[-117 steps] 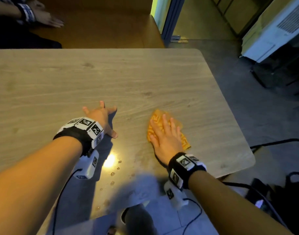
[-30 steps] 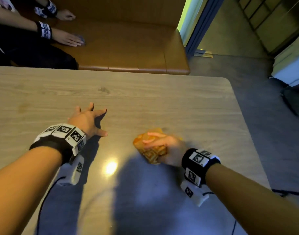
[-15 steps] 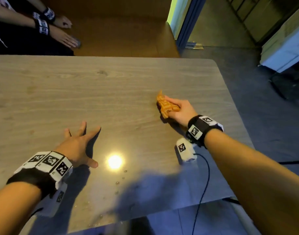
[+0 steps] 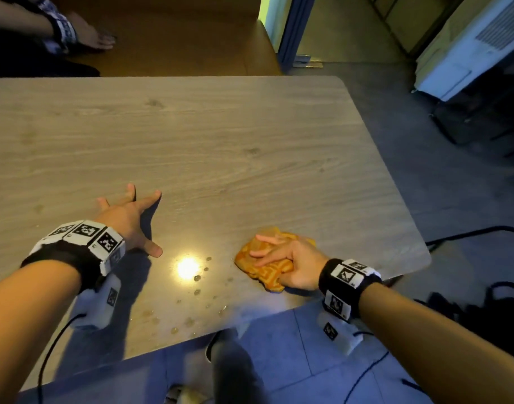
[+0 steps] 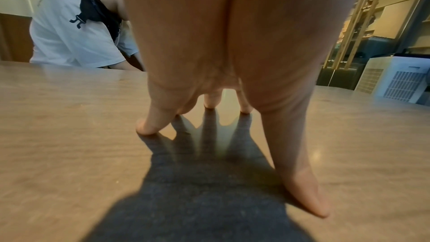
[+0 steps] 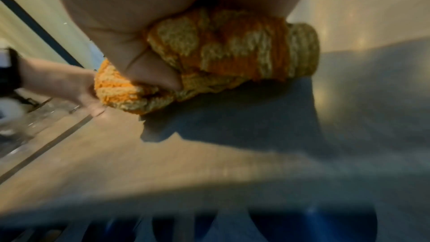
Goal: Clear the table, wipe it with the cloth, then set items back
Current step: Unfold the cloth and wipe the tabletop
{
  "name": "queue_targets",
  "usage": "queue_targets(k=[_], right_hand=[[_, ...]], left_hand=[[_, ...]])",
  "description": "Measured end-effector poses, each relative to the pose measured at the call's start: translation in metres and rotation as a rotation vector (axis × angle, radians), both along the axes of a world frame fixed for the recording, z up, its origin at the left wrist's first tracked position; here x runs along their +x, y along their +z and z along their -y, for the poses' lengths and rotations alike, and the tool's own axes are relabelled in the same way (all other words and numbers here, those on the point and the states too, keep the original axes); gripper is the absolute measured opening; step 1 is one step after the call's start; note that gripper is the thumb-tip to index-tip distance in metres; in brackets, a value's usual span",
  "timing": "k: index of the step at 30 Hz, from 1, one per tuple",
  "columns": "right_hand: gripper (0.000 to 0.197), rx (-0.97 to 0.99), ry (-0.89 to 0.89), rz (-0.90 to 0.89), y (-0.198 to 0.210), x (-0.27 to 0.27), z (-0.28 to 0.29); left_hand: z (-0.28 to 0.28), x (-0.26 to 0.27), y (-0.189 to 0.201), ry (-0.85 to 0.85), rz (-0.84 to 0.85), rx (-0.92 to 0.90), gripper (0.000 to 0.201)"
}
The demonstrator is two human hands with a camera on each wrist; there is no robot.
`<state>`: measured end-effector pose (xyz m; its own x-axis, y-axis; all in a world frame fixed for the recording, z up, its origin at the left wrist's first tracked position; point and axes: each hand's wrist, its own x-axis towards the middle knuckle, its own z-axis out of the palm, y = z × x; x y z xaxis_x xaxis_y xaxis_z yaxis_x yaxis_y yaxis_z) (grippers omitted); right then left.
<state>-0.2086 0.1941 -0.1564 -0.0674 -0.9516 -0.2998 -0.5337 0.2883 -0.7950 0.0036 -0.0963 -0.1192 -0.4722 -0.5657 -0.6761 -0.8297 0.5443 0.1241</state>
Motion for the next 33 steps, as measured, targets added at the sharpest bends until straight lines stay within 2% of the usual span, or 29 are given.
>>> queue_targets(k=[2, 5, 9, 10, 11, 13, 14, 15, 17, 20, 22, 24, 26, 28, 30, 31, 32, 33], right_hand=[[0.046, 0.015, 0.046, -0.037, -0.002, 0.023, -0.029], [0.040, 0.020, 0.120, -0.069, 0.000, 0.053, -0.063], [0.041, 0.317, 0.186, -0.005, 0.018, 0.079, -0.083], [0.036, 0.276, 0.139, 0.067, 0.024, 0.086, -0.086], [0.036, 0.190, 0.018, 0.162, 0.032, 0.091, -0.090], [0.050, 0.067, -0.382, 0.391, 0.045, 0.094, -0.088], [0.056, -0.011, -0.544, 0.469, 0.047, 0.090, -0.084], [0.059, -0.081, -0.651, 0.472, 0.046, 0.084, -0.076], [0.064, -0.084, -0.670, 0.270, 0.040, 0.071, -0.050], [0.071, 0.262, -0.408, -0.333, 0.016, 0.076, -0.012], [0.069, 0.353, -0.293, -0.630, 0.011, 0.103, 0.004], [0.066, 0.251, -0.135, -0.669, 0.014, 0.140, 0.012], [0.067, 0.137, 0.104, -0.646, 0.011, 0.165, 0.008], [0.064, 0.006, 0.298, -0.659, 0.006, 0.159, 0.004], [0.061, -0.062, 0.431, -0.741, 0.001, 0.127, 0.009], [0.062, -0.047, 0.394, -0.782, -0.002, 0.107, 0.016], [0.064, 0.012, 0.248, -0.794, -0.003, 0.091, 0.028], [0.066, 0.112, 0.021, -0.772, -0.001, 0.083, 0.043]], left_hand=[[-0.003, 0.001, 0.003, -0.017, -0.006, -0.021, 0.130], [-0.007, 0.001, 0.007, -0.040, -0.010, -0.033, 0.127], [-0.009, 0.003, 0.011, -0.056, -0.014, -0.053, 0.125], [-0.010, 0.004, 0.011, -0.062, -0.023, -0.063, 0.124], [-0.011, 0.006, 0.011, -0.067, -0.036, -0.071, 0.122], [-0.011, 0.013, 0.007, -0.065, -0.060, -0.083, 0.119], [-0.011, 0.017, 0.006, -0.059, -0.064, -0.082, 0.118], [-0.011, 0.020, 0.004, -0.057, -0.063, -0.081, 0.118], [-0.010, 0.022, 0.003, -0.070, -0.051, -0.076, 0.116], [-0.008, 0.021, 0.002, -0.101, -0.044, -0.060, 0.113], [-0.007, 0.020, 0.001, -0.148, -0.030, -0.079, 0.111], [-0.003, 0.021, 0.001, -0.188, -0.006, -0.088, 0.110], [0.004, 0.024, 0.002, -0.232, 0.006, -0.080, 0.104], [0.012, 0.026, 0.004, -0.286, 0.011, -0.075, 0.098], [0.017, 0.031, 0.004, -0.313, 0.015, -0.048, 0.096], [0.019, 0.032, 0.004, -0.315, 0.021, -0.038, 0.096], [0.018, 0.032, 0.003, -0.316, 0.029, -0.026, 0.096], [0.017, 0.032, 0.003, -0.316, 0.039, -0.014, 0.097]])
